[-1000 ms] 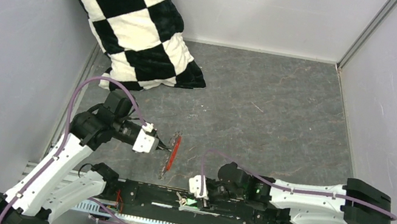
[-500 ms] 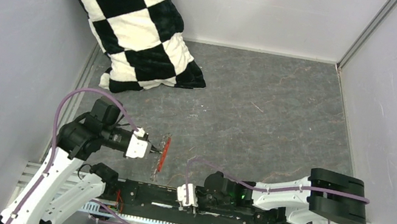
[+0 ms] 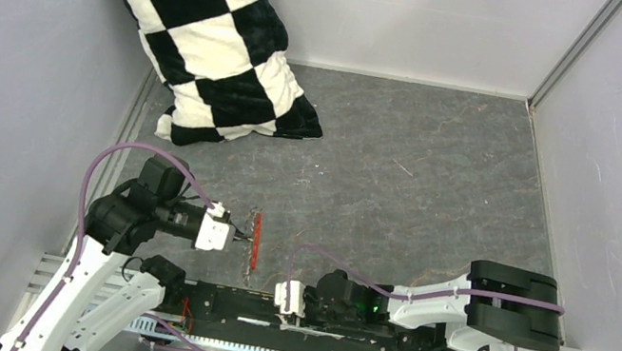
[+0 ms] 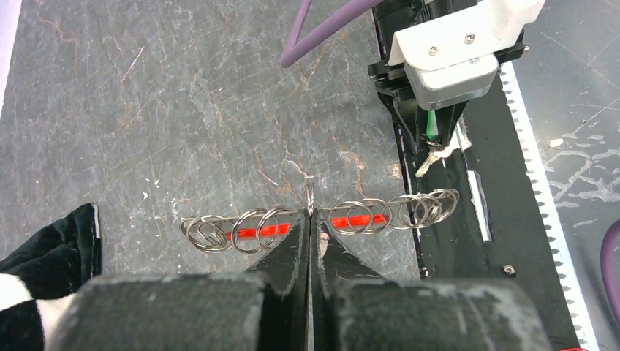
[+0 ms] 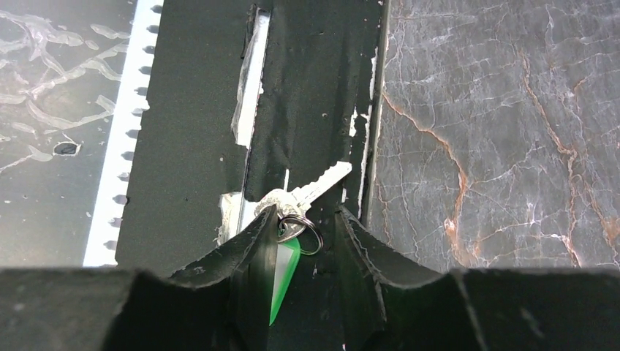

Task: Put the keys on the keyring
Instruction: Move the key to the center of the board.

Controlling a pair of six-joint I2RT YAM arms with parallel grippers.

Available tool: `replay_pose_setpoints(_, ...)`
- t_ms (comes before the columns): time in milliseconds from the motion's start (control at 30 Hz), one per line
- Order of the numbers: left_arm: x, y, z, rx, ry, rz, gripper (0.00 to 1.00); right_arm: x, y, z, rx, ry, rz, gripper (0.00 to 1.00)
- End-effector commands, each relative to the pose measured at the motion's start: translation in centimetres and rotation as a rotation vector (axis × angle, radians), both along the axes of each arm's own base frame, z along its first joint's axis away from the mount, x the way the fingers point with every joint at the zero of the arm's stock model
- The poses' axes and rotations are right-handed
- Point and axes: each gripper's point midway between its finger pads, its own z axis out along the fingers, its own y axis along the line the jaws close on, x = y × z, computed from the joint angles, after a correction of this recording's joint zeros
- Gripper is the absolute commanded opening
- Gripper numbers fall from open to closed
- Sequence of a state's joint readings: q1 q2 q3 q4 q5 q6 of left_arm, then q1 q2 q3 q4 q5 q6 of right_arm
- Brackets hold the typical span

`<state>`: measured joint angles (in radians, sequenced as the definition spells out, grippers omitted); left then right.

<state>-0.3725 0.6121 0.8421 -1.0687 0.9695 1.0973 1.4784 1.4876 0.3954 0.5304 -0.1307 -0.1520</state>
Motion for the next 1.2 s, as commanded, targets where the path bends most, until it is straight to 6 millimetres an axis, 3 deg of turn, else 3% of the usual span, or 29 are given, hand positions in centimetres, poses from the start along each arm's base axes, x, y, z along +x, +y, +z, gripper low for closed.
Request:
replay_pose_setpoints(0, -0.1, -0.1, 1.3, -0.026, -0.026, -0.001, 0.02, -0.1, -0.3, -1.1, -0.048, 0.006, -0.005, 0.38)
replay_pose_setpoints(167, -0.4, -0.1, 1.6, -0.035, -0.036, -0.008, 0.02, -0.1, -0.4, -0.9, -0.046, 0.006, -0.005, 0.22)
replay_pose_setpoints(300, -0.3, -0.3, 2.0, -0.051, -0.044, -0.015, 0.02, 0.1, -0.2, 0.3, -0.023, -0.012, 0.005, 0.01)
replay_pose_setpoints(333, -0.4, -0.4, 2.0, -0.055, -0.043, -0.018, 0.02, 0.3, -0.1, 0.8, -0.014, -0.017, 0.004, 0.01)
replay_pose_setpoints(400, -0.4, -0.4, 2.1, -0.061, -0.051, -0.021, 0.02, 1.0, 0.0, 1.9, 0.004, -0.034, 0.0, 0.0)
replay_pose_setpoints(600, -0.2, -0.6, 2.3, -0.071, -0.061, -0.024, 0.02, 5.6, -0.6, 5.1, 0.038, -0.114, -0.089, 0.0)
replay_pose_setpoints(767, -0.2, -0.7, 2.0, -0.071, -0.057, -0.037, 0.02, 9.1, -2.3, 4.2, 0.01, -0.141, -0.191, 0.01)
replay_pose_setpoints(933, -0.2, -0.6, 1.4, -0.064, -0.052, -0.038, 0.02, 9.8, -1.9, 2.5, 0.004, -0.127, -0.19, 0.01)
replay_pose_setpoints(1000, -0.1, -0.6, 1.3, -0.061, -0.05, -0.038, 0.02, 9.6, -1.6, 2.0, -0.002, -0.127, -0.167, 0.05)
replay_pose_setpoints(1167, -0.1, -0.7, 1.0, -0.056, -0.041, -0.042, 0.02, 9.2, -1.2, 2.2, 0.017, -0.123, -0.124, 0.33)
